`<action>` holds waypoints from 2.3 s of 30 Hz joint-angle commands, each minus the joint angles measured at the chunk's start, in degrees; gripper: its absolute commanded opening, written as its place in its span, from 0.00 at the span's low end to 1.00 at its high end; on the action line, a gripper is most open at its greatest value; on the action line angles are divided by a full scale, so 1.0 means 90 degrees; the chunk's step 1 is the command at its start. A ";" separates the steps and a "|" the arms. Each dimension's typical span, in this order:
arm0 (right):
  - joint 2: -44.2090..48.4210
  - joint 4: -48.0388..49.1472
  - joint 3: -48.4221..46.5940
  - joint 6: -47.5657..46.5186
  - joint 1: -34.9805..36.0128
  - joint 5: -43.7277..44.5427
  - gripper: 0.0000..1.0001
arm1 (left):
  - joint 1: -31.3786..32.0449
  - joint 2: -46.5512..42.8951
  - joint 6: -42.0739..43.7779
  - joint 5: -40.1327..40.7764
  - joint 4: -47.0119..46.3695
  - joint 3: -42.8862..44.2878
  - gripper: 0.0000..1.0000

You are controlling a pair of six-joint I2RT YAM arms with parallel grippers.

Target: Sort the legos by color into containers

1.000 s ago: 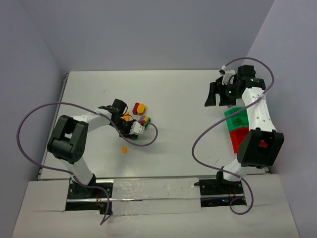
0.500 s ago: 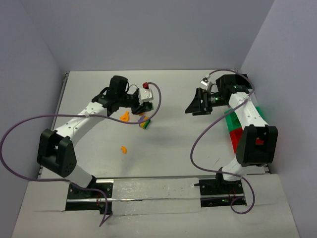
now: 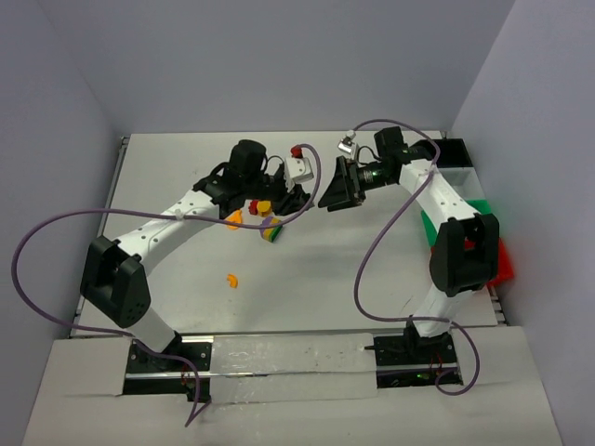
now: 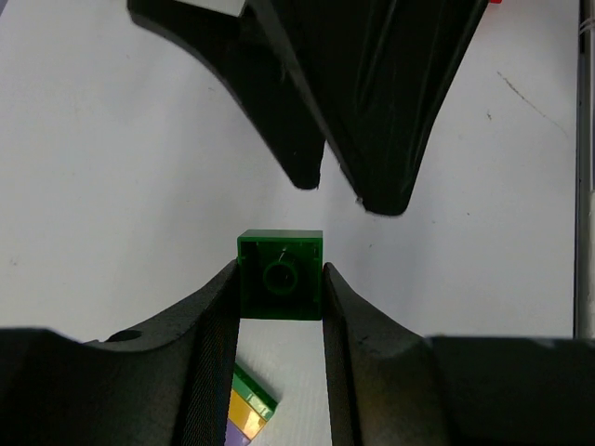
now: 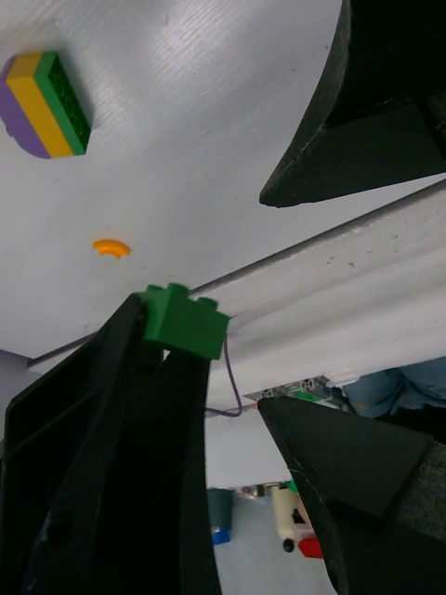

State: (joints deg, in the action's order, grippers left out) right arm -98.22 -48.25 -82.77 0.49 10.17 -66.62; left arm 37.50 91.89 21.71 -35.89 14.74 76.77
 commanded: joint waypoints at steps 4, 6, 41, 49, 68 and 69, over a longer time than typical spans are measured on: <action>-0.0331 0.0514 -0.0432 0.0482 0.0329 -0.0230 0.85 | 0.0238 0.0077 -0.0317 0.0027 -0.0203 0.0332 0.00; -0.0385 0.0627 -0.0418 0.0622 0.0344 -0.0205 0.82 | 0.0253 0.0102 -0.0350 0.0032 -0.0226 0.0365 0.00; 0.1469 -0.0362 0.0314 -0.1165 -0.2513 0.3941 0.00 | -0.1171 -0.0468 -0.1278 0.0081 0.0715 0.0435 0.99; 0.1577 0.0127 0.0525 -0.2222 -0.4151 0.6507 0.00 | -0.1579 -0.1226 -0.1557 0.1184 0.0647 -0.0559 0.99; 0.0296 0.1060 0.0505 -0.2551 -0.4233 0.7308 0.38 | -0.2661 -0.1008 -0.1696 0.1379 0.0959 -0.0840 0.99; 0.0270 0.1070 0.0505 -0.2554 -0.4226 0.7305 0.44 | -0.2707 -0.1011 -0.1683 0.1421 0.0988 -0.0864 0.99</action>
State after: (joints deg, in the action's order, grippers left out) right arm -95.10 -42.16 -78.28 -21.26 -28.01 -2.38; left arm 14.20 82.63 6.86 -24.15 22.51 69.87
